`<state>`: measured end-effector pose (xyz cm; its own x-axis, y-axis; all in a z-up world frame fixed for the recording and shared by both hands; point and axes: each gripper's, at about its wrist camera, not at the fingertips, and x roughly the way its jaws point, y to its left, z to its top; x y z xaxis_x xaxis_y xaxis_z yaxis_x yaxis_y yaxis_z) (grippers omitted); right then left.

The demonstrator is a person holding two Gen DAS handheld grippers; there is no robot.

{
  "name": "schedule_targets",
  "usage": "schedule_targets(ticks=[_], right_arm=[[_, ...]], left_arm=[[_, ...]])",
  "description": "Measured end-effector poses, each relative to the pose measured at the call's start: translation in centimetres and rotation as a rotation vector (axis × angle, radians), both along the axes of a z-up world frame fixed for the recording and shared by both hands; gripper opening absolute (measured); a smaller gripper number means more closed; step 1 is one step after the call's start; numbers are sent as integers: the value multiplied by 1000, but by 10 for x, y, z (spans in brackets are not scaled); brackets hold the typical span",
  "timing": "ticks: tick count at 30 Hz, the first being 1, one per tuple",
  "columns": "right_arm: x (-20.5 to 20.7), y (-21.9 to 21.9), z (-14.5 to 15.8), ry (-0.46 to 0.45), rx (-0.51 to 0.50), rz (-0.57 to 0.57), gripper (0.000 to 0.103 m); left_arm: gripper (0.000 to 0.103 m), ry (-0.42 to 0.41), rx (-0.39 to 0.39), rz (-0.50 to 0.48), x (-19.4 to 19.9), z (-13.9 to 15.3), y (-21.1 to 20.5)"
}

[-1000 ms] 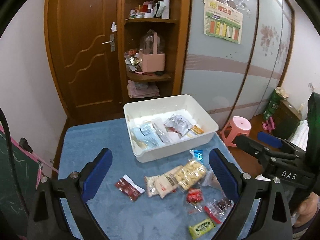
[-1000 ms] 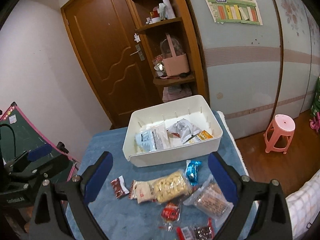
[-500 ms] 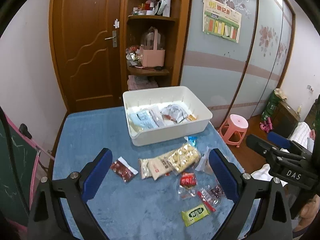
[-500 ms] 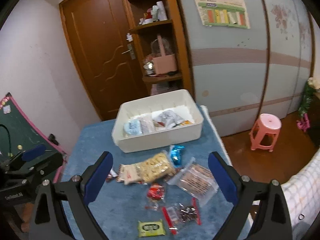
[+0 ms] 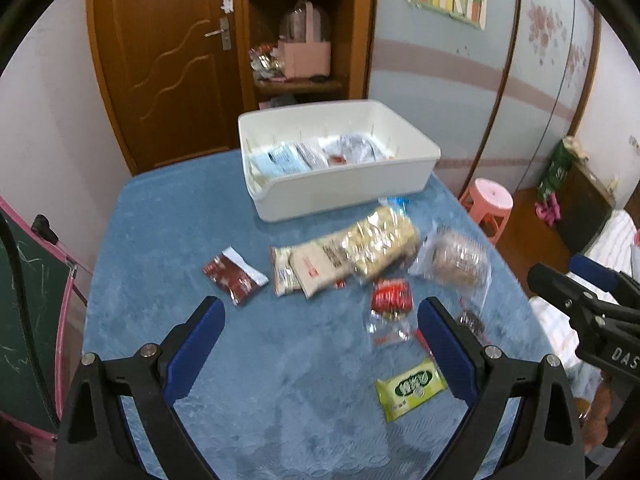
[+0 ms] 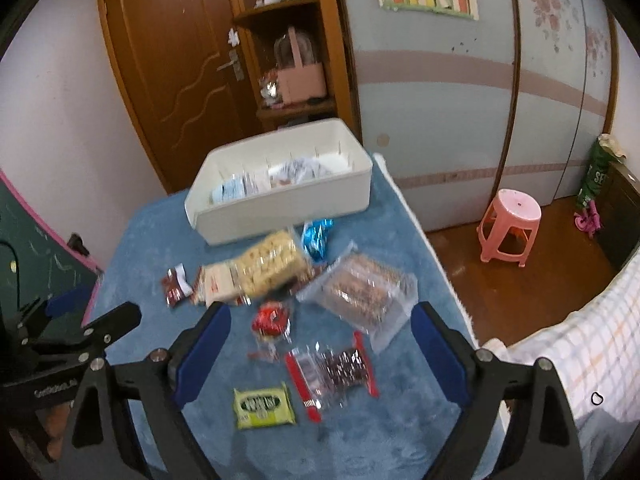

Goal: Organize snacks
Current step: 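Withdraw both tools from the bin and move toward the remaining snacks, then grasp the green packet with the left tool while the right tool grasps the red-striped candy bag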

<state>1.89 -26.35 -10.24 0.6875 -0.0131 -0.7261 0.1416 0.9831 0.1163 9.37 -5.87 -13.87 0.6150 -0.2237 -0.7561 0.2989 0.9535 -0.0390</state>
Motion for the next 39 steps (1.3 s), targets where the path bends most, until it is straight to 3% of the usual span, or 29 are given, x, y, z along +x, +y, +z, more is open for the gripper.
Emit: schedule_targets(ticks=[5, 13, 18, 28, 36, 39], right_arm=[[-9, -13, -26, 77, 6, -29, 93], [-12, -45, -62, 159, 96, -101, 92], [-10, -44, -73, 179, 56, -88, 92], [0, -50, -105, 257, 111, -63, 92], [10, -42, -122, 300, 116, -24, 88], [13, -39, -125, 308, 119, -16, 88]], left_arm=[[97, 49, 39, -26, 0, -24, -11], [97, 119, 64, -59, -2, -53, -18], [97, 178, 95, -145, -7, -77, -33], [97, 205, 208, -336, -25, -113, -82], [97, 231, 240, -410, -19, -133, -103], [86, 285, 225, -447, -15, -143, -107]])
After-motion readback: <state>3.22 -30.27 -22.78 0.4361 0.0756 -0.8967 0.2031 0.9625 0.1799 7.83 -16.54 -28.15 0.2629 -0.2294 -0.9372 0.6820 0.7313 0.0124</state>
